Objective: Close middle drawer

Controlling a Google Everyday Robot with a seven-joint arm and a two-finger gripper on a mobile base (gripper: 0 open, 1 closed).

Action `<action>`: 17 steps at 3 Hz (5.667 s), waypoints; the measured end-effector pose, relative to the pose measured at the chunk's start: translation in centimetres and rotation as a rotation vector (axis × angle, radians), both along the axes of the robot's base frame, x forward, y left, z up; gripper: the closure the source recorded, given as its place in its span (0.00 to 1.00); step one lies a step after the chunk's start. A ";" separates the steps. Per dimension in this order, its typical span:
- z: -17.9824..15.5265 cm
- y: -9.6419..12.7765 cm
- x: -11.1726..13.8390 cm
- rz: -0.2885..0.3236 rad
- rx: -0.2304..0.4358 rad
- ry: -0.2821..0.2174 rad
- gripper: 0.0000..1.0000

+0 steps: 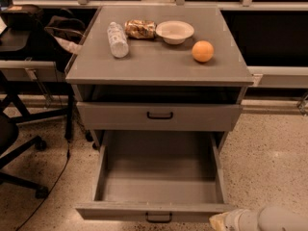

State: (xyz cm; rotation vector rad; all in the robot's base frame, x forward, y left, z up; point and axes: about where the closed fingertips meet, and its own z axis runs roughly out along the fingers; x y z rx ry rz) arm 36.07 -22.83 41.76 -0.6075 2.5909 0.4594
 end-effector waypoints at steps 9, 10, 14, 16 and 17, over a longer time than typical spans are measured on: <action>3.0 5.3 10.4 0.337 0.014 -0.237 1.00; 2.9 5.2 12.4 0.315 0.003 -0.254 1.00; 0.4 4.6 21.9 0.238 -0.059 -0.282 1.00; 3.3 5.2 26.7 0.212 -0.091 -0.359 1.00; 5.3 5.8 28.5 0.232 -0.114 -0.389 0.84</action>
Offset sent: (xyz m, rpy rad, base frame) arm 0.0244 0.0078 0.0064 0.0016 -0.0375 0.0266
